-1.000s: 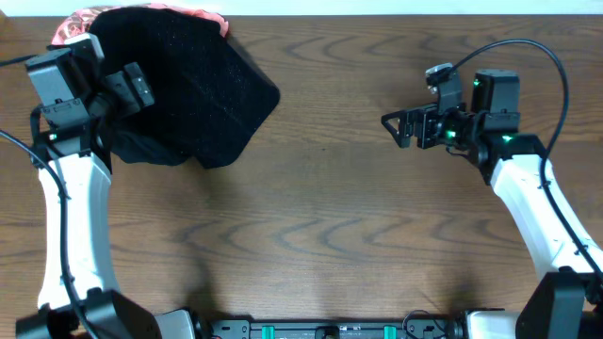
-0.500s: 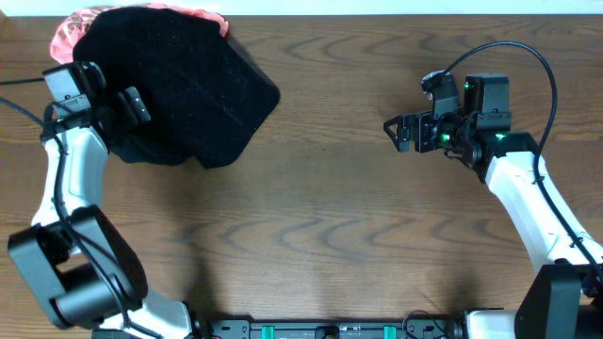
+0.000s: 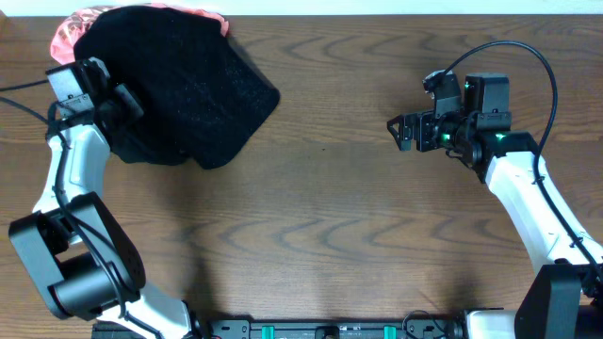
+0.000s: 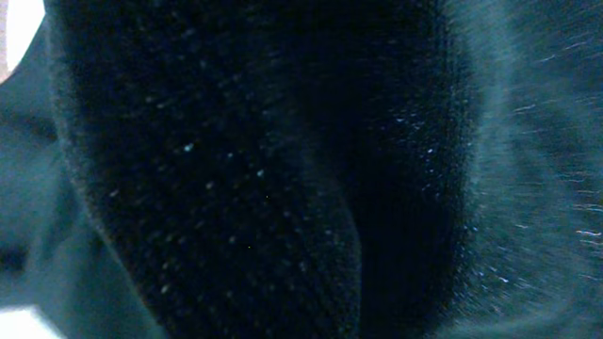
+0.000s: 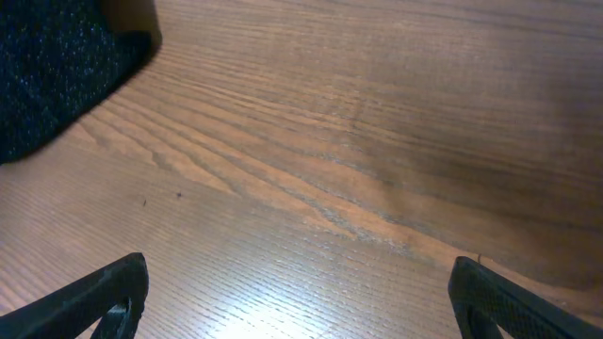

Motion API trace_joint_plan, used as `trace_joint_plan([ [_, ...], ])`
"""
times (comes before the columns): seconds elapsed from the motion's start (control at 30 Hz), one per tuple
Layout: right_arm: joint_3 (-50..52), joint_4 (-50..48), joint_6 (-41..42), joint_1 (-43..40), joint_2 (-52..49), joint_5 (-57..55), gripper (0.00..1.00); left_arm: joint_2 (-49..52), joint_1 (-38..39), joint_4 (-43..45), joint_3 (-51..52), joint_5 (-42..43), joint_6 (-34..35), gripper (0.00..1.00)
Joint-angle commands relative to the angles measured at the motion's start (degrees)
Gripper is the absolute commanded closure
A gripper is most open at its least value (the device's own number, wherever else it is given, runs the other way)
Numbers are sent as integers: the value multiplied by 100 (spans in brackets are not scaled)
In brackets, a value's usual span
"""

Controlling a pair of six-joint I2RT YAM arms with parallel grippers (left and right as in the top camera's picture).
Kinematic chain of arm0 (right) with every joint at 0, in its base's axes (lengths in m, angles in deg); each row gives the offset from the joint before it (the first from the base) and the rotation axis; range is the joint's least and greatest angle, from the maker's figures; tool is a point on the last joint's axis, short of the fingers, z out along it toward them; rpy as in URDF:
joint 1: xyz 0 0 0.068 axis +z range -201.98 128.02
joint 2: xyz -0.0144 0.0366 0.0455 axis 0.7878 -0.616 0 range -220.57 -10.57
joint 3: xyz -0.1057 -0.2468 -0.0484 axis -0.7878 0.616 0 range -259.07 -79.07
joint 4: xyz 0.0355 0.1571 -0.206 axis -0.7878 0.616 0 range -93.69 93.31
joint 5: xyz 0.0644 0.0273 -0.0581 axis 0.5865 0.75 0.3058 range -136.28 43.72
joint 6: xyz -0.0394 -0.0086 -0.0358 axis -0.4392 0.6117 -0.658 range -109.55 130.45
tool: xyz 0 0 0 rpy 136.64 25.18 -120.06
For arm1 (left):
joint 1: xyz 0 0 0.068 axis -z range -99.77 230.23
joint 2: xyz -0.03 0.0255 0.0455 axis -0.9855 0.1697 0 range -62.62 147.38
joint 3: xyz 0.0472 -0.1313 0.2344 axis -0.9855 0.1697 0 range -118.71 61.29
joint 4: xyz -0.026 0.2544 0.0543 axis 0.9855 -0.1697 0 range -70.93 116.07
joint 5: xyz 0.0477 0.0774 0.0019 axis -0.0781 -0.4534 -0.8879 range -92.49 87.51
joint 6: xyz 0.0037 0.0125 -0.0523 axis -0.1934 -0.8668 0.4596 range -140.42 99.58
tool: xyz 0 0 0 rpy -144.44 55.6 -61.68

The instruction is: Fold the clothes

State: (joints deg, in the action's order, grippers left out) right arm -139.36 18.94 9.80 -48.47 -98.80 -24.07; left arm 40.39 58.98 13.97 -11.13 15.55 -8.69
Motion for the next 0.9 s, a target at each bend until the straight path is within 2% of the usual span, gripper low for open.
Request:
trace_joint_plan([
  [0.0,-76,-9,-68,55,-20,-37,1,-579,164,354,-101,935,627,94],
  [0.17,-79,-63,125,52,-17,-24,1,-1353,787,787,-101,1244,730,94],
  [0.4,-372,249,343,17,433,68,2,-2046,2234,1397,-101,1235,625,94],
  [0.7,-1832,1971,343,-595,1587,28,1,-1853,3689,1676,-101,787,638,94],
  [0.87,-2459,2612,339,-780,1906,-13,1,-1478,4529,2170,-101,756,638,94],
])
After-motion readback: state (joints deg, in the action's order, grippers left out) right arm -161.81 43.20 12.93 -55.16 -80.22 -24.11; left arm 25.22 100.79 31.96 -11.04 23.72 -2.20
